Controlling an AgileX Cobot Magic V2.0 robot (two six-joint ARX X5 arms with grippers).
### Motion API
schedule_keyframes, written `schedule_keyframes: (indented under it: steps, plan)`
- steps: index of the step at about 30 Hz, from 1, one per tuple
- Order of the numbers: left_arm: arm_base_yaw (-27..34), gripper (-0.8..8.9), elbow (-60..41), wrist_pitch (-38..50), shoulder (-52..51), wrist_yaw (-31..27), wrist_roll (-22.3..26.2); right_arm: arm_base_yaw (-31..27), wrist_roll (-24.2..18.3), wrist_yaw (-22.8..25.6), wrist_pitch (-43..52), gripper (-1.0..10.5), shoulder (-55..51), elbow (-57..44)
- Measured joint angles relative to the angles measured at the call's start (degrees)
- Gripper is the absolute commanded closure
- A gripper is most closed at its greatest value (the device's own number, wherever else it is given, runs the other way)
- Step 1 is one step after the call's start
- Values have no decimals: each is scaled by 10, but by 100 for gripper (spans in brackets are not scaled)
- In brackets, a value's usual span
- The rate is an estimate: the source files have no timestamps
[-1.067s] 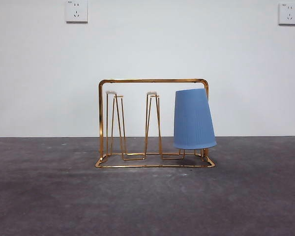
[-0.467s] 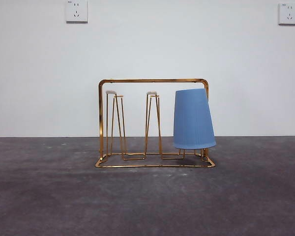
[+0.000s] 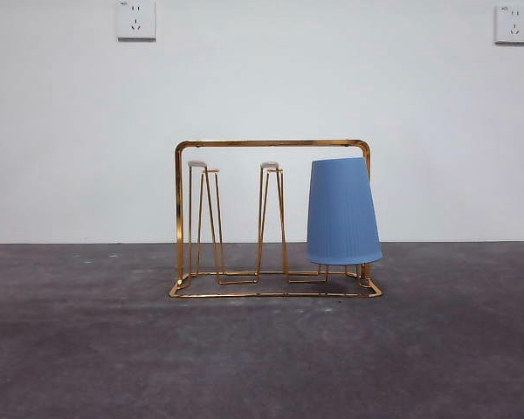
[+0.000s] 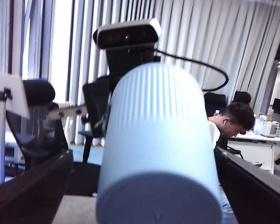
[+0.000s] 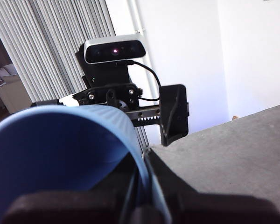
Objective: Pick up cup 1,put cup 1 in the cup rack,pick up cup 2,put cup 2 in the cup rack
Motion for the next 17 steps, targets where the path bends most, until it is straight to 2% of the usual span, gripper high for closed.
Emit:
schedule_keyframes:
  steps: [4,11,17]
  plan:
    - [-9,316,0,28,10,2,-8,0,0,-2,1,959,4,0]
    - [-23,321,0,28,15,5,-11,0,0,-8,14,959,11,0]
    - [-26,576,0,28,16,5,-14,0,0,-18,17,959,12,0]
